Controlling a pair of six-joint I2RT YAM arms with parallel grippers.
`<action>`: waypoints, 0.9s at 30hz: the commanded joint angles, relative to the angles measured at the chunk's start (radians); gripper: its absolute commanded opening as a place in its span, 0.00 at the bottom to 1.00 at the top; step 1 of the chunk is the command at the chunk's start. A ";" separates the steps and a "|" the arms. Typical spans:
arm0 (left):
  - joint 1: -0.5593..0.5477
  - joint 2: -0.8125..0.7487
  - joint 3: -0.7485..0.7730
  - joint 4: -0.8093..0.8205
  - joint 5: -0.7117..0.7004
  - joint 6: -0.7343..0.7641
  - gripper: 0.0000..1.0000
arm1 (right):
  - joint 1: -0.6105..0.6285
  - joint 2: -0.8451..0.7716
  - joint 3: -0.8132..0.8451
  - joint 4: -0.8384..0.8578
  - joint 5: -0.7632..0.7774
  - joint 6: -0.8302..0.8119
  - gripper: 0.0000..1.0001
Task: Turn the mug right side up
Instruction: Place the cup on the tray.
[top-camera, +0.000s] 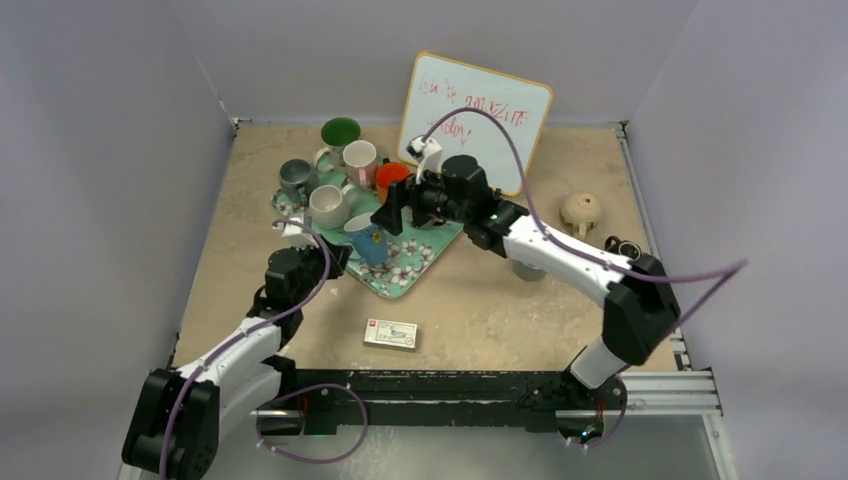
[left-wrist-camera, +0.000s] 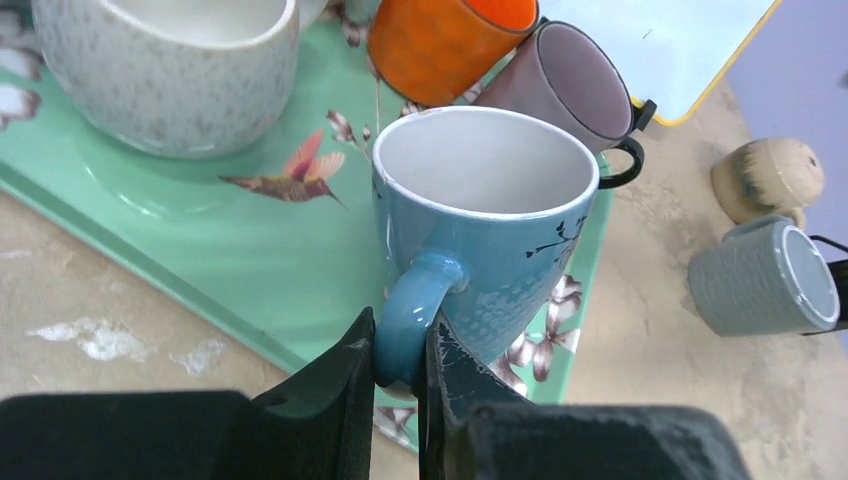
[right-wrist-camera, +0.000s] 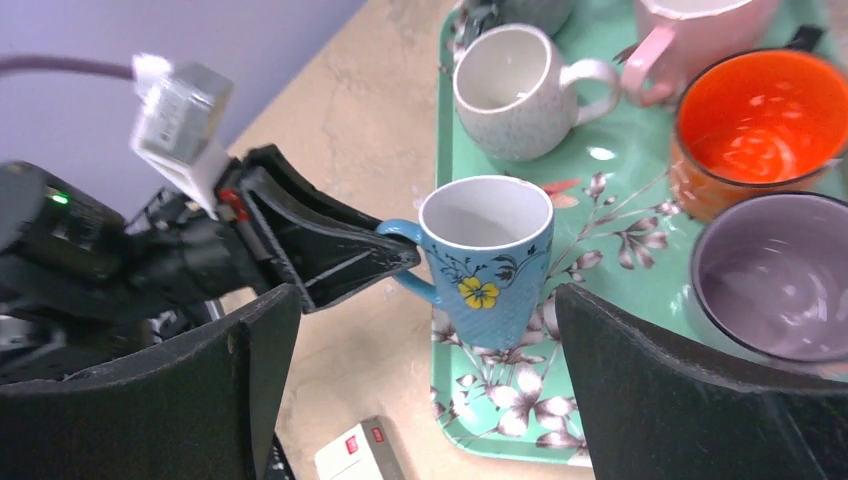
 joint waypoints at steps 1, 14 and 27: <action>-0.059 0.024 0.003 0.315 -0.119 0.152 0.00 | -0.005 -0.164 -0.058 -0.054 0.096 0.045 0.99; -0.091 0.452 -0.029 0.922 -0.081 0.424 0.00 | -0.008 -0.417 -0.207 -0.088 0.204 -0.005 0.99; -0.090 0.678 -0.019 1.045 -0.168 0.462 0.20 | -0.010 -0.448 -0.217 -0.121 0.219 -0.031 0.99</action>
